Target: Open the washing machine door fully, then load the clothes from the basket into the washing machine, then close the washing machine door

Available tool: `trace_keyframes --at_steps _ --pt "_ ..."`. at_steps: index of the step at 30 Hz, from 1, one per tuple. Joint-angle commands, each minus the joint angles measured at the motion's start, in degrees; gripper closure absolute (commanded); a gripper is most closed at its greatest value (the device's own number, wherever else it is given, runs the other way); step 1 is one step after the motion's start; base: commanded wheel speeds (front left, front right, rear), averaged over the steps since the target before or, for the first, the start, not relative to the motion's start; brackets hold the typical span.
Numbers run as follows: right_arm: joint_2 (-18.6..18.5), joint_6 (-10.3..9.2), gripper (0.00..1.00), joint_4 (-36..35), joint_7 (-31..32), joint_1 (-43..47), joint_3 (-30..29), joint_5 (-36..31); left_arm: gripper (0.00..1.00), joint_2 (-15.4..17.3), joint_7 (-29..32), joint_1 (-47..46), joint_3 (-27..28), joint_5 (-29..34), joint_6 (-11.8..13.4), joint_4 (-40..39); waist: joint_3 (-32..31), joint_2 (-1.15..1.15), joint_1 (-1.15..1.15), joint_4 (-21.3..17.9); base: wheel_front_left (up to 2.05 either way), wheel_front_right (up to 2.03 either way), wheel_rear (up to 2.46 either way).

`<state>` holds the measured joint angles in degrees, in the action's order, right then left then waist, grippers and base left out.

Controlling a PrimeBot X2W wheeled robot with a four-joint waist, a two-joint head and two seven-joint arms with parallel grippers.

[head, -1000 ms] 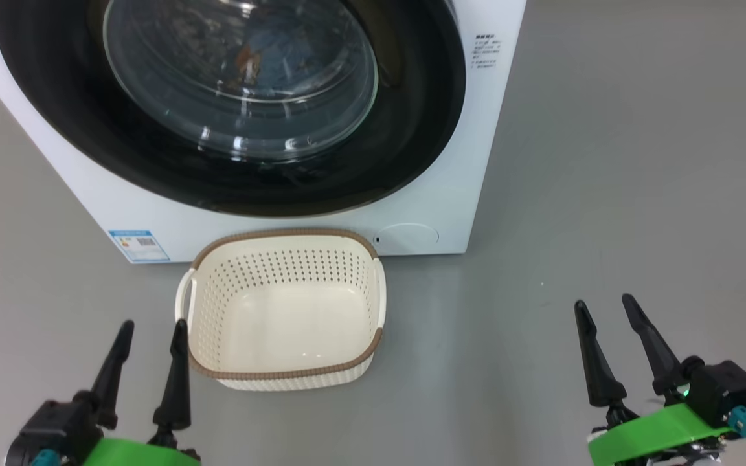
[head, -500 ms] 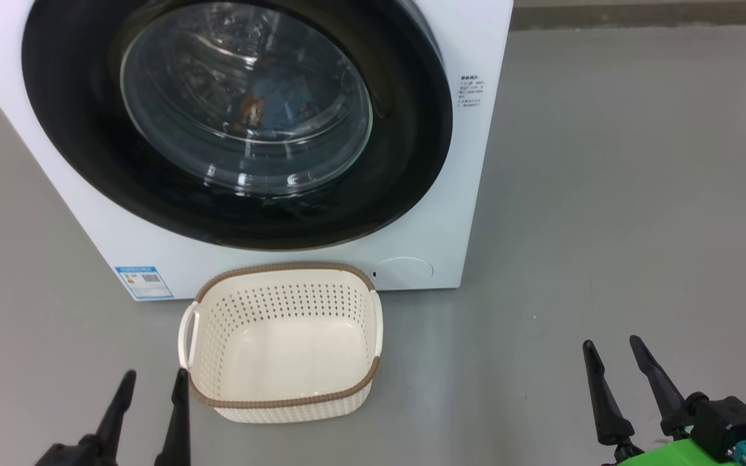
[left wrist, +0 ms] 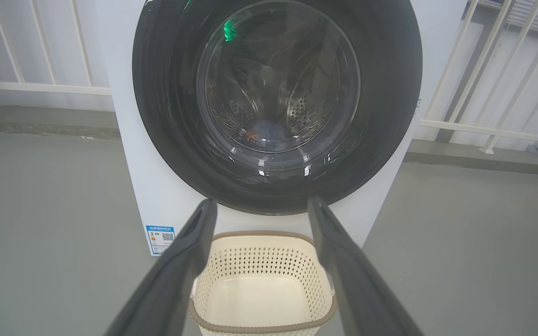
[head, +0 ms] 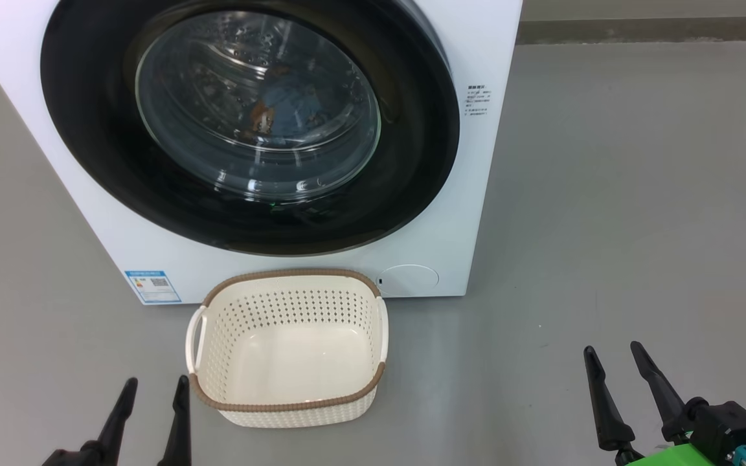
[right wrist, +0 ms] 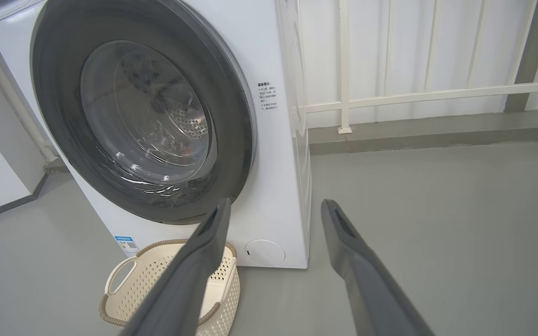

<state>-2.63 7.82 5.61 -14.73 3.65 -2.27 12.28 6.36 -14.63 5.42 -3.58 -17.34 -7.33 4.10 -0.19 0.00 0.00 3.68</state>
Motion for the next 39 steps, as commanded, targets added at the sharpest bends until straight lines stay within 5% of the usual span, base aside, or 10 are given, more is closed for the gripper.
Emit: trace_keyframes --at_steps 1,26,27,39 --pt "-0.2 -0.33 0.00 -1.2 -0.3 -0.6 1.3 -0.4 0.00 0.6 -0.4 -0.9 1.9 0.9 -0.2 -1.2 -0.1 0.00 0.00 0.0 0.00 0.00 0.00" --pt "-0.2 -0.33 0.00 -0.9 -0.3 -0.8 1.2 -0.2 0.00 0.9 -0.4 -1.2 1.1 0.2 -0.2 -1.0 0.0 0.00 0.00 -0.2 0.00 0.00 0.00" --pt "0.0 0.00 1.00 0.4 0.0 0.0 -0.1 -0.2 1.00 0.1 0.0 0.5 -0.7 -0.2 0.0 0.1 0.0 0.00 0.00 -0.2 0.00 0.00 0.00" --pt "-0.2 -0.02 1.00 2.1 1.4 -0.5 0.0 6.4 1.00 -0.5 1.4 -0.2 -0.6 -6.3 0.1 2.0 0.0 0.00 0.04 -0.5 0.00 0.00 0.00"
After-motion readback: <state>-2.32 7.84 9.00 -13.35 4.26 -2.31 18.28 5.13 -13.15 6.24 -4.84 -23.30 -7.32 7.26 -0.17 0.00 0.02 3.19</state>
